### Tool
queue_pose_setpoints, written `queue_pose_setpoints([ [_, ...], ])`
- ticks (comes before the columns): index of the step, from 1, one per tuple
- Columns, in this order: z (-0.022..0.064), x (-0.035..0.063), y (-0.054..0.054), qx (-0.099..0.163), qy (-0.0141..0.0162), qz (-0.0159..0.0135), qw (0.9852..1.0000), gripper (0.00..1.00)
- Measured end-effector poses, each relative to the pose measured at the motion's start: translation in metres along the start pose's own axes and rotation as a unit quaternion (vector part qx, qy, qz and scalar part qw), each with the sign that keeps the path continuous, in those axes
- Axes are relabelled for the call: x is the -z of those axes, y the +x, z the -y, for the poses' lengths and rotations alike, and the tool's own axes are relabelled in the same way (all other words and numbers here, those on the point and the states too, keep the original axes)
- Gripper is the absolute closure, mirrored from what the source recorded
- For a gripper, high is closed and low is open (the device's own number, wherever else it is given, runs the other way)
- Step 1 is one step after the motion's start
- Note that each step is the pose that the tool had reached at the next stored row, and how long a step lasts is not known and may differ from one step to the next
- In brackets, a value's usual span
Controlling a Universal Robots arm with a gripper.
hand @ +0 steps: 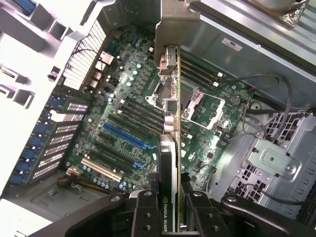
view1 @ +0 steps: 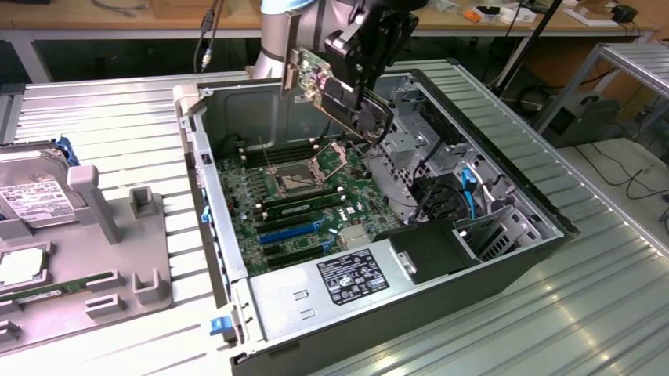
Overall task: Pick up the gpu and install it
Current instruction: 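Insert the gpu into the slot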
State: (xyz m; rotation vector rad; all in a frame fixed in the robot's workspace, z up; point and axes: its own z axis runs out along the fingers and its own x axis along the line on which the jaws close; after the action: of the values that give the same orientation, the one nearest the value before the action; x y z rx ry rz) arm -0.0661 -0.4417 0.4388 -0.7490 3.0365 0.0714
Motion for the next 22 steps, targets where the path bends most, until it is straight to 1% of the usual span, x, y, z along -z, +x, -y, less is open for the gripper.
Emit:
queue_pose_setpoints([
  [7, 0.0, 0.0, 0.0, 0.017, -0.0004, -0.0007, 0.9999, 0.73],
  [13, 0.0, 0.0, 0.0, 0.026, -0.0006, -0.0011, 0.9997, 0.73],
  [22, 0.0, 0.0, 0.0, 0.043, -0.001, -0.0018, 0.9991, 0.73],
])
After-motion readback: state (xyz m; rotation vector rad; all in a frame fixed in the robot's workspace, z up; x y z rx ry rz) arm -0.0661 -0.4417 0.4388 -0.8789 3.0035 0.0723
